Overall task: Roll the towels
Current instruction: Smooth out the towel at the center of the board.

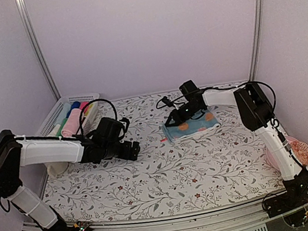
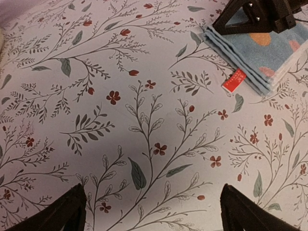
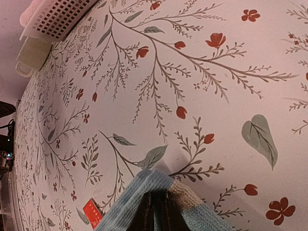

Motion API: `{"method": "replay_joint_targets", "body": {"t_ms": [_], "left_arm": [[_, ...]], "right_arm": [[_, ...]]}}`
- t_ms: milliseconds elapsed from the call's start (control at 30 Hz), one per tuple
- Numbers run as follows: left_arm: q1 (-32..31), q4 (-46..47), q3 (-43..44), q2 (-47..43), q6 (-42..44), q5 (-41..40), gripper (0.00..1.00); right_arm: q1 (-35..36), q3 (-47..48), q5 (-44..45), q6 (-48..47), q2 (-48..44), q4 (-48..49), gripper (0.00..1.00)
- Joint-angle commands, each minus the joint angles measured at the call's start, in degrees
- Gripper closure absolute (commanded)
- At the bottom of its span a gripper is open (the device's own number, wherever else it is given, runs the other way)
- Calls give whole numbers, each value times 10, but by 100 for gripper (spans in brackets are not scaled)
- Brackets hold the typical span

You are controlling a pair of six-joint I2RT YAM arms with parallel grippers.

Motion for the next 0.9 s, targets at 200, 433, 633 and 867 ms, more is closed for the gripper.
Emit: {"method": "replay_joint_targets", "body": {"t_ms": [200,433,633,867], "left_arm": [[-10,16,-11,-4,-5,1,3],[-10,18,-22,-13,-5,-4,3],[-10,25,-19,-8,-5,4,3],[-16,22,-15,-7,-7,4,3]], "right_arm": [[15,-24,-17,-8,-16,-3,94],[10,-54,-59,-52,-129,-26,93],[11,-136,-90,-78,-192,-31,93],[11,-184,-104,-89,-156,-32,93]]}}
